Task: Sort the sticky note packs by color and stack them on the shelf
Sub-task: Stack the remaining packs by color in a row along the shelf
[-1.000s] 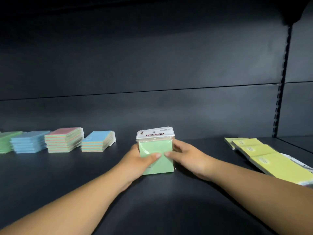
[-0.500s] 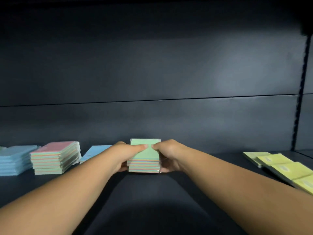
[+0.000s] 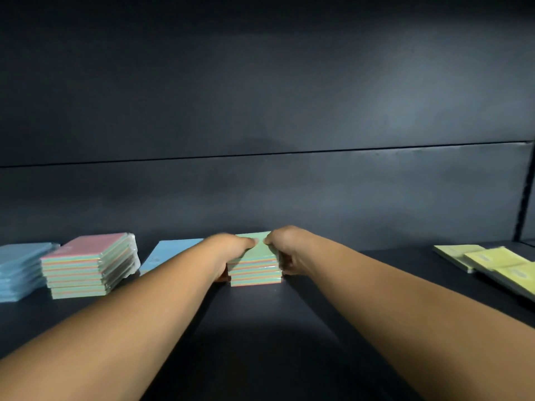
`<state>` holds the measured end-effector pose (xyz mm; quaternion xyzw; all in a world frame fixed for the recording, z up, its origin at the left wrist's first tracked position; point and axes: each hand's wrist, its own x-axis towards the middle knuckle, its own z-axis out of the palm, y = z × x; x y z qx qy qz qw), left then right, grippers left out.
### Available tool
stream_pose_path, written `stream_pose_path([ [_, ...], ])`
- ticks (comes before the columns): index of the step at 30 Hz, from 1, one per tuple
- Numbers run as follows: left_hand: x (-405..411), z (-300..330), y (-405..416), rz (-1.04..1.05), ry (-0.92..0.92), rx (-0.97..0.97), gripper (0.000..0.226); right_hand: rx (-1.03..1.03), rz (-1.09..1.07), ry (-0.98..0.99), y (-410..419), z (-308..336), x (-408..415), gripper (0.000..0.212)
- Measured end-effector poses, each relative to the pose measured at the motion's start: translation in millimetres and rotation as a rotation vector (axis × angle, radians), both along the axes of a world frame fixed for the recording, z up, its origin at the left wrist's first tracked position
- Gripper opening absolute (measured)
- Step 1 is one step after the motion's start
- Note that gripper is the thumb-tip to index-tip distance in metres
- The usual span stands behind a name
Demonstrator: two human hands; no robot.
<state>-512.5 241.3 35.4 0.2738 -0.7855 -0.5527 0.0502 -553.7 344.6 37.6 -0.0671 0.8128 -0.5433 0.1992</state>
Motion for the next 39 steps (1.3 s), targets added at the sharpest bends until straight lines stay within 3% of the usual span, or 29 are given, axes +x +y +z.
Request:
stream_pose_path([
  [4,-4,-5,-2,0.023,0.113,0.152,0.021,-0.208,-0.047,-0.013,-7,-8,1,0.031],
  [7,-2,-9,-5,0.077,0.140,0.164,0.024,-0.277,-0.069,-0.055,-10,-13,4,0.029],
  [18,-5,-21,-13,0.195,0.176,0.047,0.017,-0.225,-0.135,-0.029,-19,-17,-2,0.026],
  [26,-5,-25,-3,0.260,0.232,0.143,0.020,-0.265,-0.176,-0.060,-23,-21,-5,0.023],
  [30,-14,-35,-4,0.324,0.292,0.160,0.052,-0.350,-0.215,-0.125,-23,-23,-4,0.023],
  [32,-19,-40,-7,0.356,0.313,0.156,0.057,-0.382,-0.215,-0.143,-24,-24,-5,0.023],
  [36,11,-18,13,0.332,0.303,0.064,0.037,-0.447,-0.226,-0.119,-22,-23,1,0.021],
  [39,13,-14,15,0.280,0.221,-0.129,0.038,-0.406,-0.212,-0.061,-20,-23,9,0.031],
])
